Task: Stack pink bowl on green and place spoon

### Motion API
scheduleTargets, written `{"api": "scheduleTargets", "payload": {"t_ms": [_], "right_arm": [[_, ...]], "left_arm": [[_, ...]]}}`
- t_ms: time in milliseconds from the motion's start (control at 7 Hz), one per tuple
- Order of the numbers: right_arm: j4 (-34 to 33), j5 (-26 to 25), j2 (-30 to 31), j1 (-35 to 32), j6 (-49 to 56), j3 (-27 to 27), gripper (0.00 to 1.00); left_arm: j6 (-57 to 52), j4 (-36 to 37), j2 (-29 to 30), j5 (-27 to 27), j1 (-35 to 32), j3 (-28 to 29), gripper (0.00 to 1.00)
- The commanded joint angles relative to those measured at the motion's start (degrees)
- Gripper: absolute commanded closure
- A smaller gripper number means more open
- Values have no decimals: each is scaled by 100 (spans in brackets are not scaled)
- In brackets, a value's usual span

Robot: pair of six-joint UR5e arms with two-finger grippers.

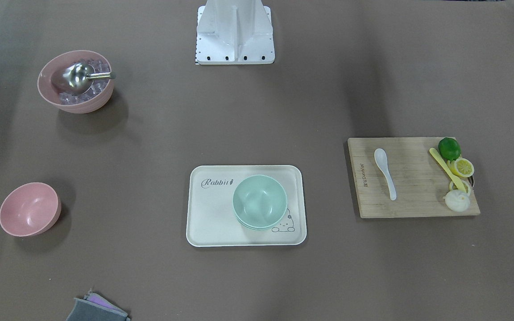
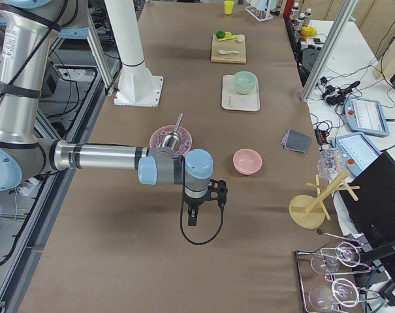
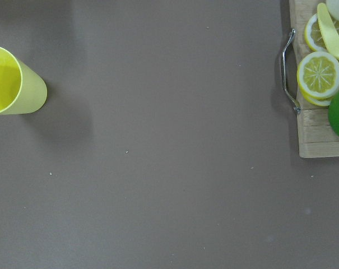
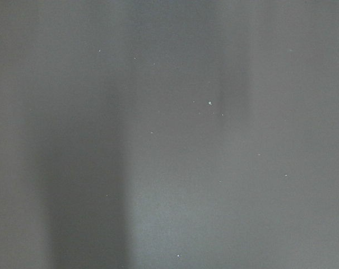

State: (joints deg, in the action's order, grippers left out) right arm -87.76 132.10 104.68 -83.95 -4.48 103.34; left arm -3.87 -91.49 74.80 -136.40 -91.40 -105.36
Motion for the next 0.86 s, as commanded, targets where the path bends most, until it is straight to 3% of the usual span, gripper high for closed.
{"api": "scheduleTargets", "payload": {"t_ms": [0,429,714], "right_arm": [[4,0,-9,2,0,2,0],[-4,-17,-123,2,26,28,0],[101,26,-551,19,-52,46,0]], "left_arm": [[0,0,9,-1,0,-20,2],[0,-480,26,17,0,-116,2],[70,-589,393,-1,0,-81,2]]}}
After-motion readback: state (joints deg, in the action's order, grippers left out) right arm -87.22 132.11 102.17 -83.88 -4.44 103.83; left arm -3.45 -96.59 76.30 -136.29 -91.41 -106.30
